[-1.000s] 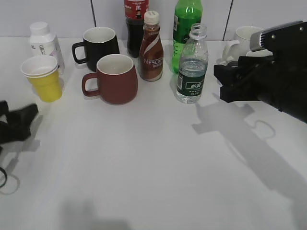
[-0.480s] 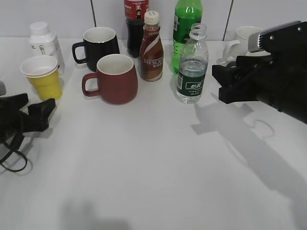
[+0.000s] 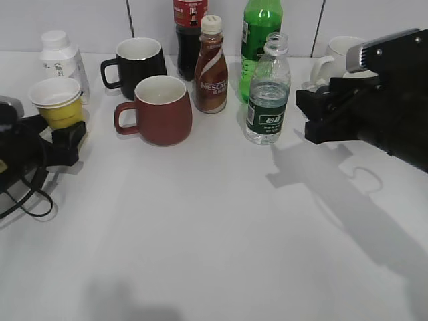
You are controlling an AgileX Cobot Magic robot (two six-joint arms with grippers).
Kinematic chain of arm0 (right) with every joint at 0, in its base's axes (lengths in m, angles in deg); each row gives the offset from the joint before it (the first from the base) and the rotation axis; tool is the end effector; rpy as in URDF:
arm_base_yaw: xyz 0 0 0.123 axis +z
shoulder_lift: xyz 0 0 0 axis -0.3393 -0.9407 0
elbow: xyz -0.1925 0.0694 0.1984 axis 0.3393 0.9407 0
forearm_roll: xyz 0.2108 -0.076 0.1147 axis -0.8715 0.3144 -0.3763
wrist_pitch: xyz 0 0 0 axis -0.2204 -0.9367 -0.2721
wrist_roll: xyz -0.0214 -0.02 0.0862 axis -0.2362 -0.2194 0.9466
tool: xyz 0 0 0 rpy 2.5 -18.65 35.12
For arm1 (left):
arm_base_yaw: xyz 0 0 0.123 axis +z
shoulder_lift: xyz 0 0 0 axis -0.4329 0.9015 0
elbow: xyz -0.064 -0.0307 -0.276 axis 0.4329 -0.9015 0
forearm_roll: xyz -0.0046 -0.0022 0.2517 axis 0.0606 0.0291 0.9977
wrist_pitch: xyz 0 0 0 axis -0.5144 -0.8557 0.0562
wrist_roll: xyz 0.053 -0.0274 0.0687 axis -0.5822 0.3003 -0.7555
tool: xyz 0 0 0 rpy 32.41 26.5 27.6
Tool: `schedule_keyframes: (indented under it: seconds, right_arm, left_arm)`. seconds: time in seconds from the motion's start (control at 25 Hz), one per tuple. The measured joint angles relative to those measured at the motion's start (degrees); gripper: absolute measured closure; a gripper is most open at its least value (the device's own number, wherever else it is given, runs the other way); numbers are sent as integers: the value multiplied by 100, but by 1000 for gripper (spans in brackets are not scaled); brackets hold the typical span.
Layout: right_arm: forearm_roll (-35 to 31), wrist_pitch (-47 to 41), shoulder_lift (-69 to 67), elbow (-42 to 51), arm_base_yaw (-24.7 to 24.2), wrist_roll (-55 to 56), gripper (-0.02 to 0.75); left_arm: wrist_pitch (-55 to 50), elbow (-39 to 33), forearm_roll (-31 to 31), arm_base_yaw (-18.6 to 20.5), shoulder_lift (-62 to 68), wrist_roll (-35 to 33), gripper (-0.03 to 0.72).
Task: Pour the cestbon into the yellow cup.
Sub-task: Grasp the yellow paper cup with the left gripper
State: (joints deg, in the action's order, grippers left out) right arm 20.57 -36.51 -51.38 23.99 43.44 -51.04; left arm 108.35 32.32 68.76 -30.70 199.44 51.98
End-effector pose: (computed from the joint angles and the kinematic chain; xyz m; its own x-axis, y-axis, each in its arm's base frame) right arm 0.2585 0.1169 0.1991 -0.1715 -0.1410 -0.9750 -0.4469 0.8931 -0.0506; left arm 0.3045 -0.0448 0.0972 -0.1817 0.0889 -0.9793 0.2913 0.9561 0.0328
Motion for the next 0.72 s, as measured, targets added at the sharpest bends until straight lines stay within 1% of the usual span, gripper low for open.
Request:
schedule_keyframes:
  seconds: [0.72]
  right_arm:
    - [17,53,-51,0,0,0,290]
  left_arm:
    - [-19,931,44,0,548,-36,95]
